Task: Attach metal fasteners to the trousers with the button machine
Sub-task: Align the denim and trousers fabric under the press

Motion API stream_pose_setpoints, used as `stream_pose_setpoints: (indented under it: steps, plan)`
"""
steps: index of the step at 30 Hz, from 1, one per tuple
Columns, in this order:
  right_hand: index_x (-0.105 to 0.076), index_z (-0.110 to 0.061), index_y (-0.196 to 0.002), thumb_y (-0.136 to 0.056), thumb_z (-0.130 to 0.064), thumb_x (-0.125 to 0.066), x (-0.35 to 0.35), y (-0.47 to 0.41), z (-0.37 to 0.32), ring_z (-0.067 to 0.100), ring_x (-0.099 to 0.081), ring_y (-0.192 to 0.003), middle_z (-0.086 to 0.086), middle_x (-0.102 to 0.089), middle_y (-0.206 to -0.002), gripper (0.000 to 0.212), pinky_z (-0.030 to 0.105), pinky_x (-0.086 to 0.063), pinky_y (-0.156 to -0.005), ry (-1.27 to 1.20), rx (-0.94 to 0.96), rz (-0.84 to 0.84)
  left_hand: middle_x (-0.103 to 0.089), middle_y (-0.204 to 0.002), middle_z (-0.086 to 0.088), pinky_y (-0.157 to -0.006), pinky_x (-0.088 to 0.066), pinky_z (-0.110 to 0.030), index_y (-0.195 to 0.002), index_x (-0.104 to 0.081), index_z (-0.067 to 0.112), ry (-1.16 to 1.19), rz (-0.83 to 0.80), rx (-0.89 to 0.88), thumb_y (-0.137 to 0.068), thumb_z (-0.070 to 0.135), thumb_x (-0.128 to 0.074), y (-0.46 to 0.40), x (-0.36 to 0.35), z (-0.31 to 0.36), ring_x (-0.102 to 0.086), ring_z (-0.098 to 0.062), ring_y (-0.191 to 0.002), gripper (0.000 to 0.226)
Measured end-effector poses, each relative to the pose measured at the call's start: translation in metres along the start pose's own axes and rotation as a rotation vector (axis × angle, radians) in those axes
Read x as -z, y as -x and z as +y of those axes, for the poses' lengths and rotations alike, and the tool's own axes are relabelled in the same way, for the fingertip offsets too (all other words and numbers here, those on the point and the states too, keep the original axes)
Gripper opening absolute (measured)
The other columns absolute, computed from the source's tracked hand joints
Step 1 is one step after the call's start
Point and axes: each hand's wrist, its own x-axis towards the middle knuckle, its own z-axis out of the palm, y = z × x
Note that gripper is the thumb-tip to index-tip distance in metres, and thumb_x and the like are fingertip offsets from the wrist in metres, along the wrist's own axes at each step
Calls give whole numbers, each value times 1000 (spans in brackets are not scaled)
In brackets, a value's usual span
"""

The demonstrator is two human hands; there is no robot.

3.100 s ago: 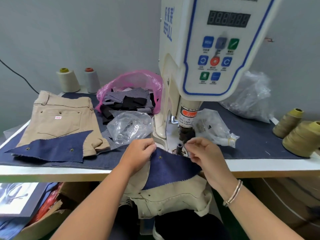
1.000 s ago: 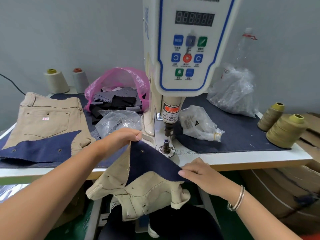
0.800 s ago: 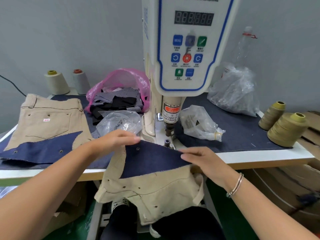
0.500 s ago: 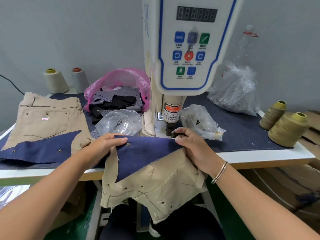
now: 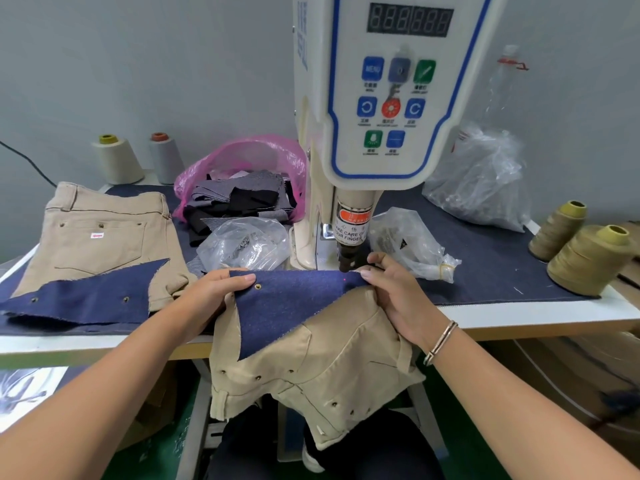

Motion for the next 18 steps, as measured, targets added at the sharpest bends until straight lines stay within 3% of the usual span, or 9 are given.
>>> stream_pose_setpoints:
  steps: [4, 8, 12, 14, 18]
  plan:
    - [-48, -13, -97, -92, 4, -46, 1, -1, 1, 16, -60, -72, 8, -62, -80, 17, 25, -50, -68, -51, 16, -7, -73, -96, -10, -68, -53, -24, -94, -75, 17, -14, -27, -9, -78, 31, -67, 0, 0, 0, -70, -23, -86, 23]
    - [-48, -14, -96, -92, 3, -45, 3, -2, 2, 11, -60, -65, 4, -62, -74, 17, 23, -49, -62, -41, 20, -7, -73, -90, -7, -61, -53, -21, -88, -76, 21, -23, -44, -9, -79, 32, -66, 0, -1, 1, -71, -20, -80, 18]
    - [-48, -15, -96, -93, 0, -47, 7, 0, 4, 18, -58, -77, 7, -61, -80, 15, 29, -46, -73, 16, 15, 2, -73, -91, -5, -64, -52, -21, -91, -75, 22, -65, -50, -17, -77, 40, -60, -1, 1, -1, -70, -20, -83, 27]
    - [-48, -15, -94, -93, 1, -46, 6, 2, 3, 17, -56, -74, 5, -59, -76, 16, 28, -45, -72, 5, 20, -9, -73, -93, -6, -65, -53, -21, -90, -75, 21, -84, -61, -5, -77, 41, -61, -2, 2, -2, -70, -20, -83, 28]
    - [-45, -13, -91, -92, 7, -42, 3, 11, 1, 11, -51, -64, 0, -53, -68, 20, 22, -44, -62, -42, 37, -44, -73, -101, -6, -79, -48, -28, -95, -74, 17, -150, -89, 7, -78, 40, -61, -3, 5, 0, -70, -21, -93, 32]
